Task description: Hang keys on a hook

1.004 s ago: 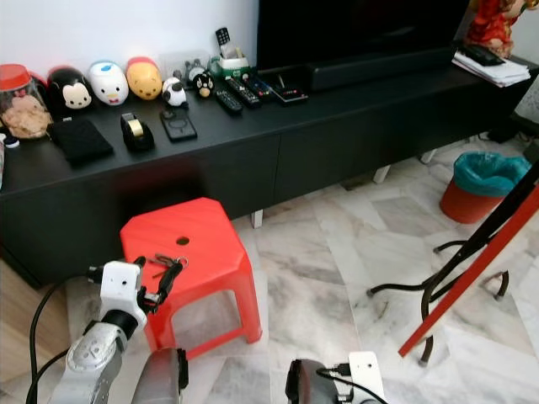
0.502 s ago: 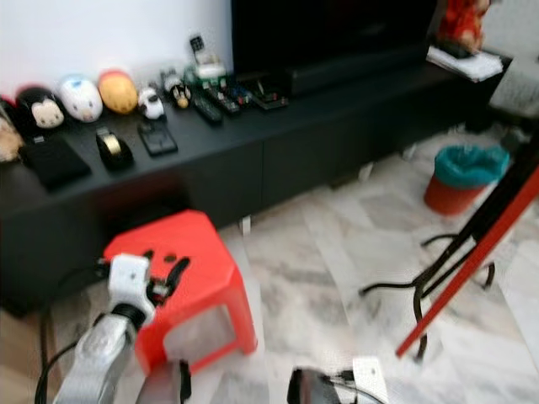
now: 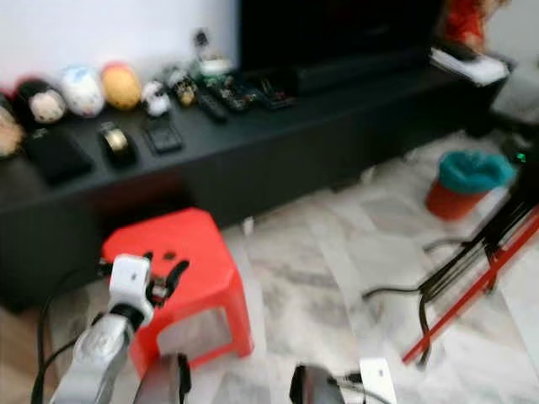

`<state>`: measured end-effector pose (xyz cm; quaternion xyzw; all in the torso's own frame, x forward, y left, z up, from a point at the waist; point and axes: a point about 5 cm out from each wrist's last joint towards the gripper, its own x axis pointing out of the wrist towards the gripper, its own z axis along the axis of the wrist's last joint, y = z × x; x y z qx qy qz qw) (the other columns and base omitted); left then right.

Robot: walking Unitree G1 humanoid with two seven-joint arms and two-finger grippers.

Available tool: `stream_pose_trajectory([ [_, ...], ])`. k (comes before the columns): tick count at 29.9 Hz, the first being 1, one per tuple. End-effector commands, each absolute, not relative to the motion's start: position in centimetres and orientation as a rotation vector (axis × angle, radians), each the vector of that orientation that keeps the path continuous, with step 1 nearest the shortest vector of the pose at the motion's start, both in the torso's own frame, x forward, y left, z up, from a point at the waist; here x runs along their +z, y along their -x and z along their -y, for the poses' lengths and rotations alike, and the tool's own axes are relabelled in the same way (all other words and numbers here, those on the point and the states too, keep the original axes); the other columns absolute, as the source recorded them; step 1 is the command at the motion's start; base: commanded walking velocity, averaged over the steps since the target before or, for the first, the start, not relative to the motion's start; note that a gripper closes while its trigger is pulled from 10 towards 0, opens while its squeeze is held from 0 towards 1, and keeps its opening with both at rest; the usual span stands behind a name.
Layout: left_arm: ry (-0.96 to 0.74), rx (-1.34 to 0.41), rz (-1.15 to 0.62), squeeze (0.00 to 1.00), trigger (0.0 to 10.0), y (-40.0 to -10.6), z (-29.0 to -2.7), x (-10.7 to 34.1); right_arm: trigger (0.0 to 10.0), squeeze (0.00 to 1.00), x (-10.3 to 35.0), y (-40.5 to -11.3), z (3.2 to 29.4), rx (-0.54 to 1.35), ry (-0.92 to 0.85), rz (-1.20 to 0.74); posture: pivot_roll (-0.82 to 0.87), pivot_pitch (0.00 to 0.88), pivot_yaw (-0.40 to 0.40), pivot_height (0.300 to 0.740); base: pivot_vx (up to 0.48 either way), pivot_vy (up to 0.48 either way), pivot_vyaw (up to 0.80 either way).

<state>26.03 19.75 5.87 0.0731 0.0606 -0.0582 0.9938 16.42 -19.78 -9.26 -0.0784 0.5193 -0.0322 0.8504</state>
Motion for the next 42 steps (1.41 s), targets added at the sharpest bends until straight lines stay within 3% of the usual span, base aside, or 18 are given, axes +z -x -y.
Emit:
stream_pose_trajectory([
  [1, -0.13, -0.14, -0.108, 0.0, 10.0, -26.3, -18.7, 6.1, 10.0, 0.0, -9.5, -16.0, 19.6, -0.053, 0.165, -1.115, 0.07, 0.048, -0.111, 0.567, 0.296, 0.0, 0.8],
  [34, -0.066, -0.217, -0.106, 0.0, 10.0, -24.5, -18.7, 6.0, 10.0, 0.0, -9.5, -15.9, 19.5, -0.071, 0.145, -1.114, 0.07, 0.053, -0.108, 0.567, 0.027, 0.0, 0.02],
  [42, -0.066, -0.22, -0.113, 0.0, 10.0, -24.2, -18.9, 5.9, 10.0, 0.0, -9.5, -16.0, 19.4, -0.068, 0.145, -1.113, 0.07, 0.053, -0.107, 0.567, -0.347, 0.0, 0.0],
])
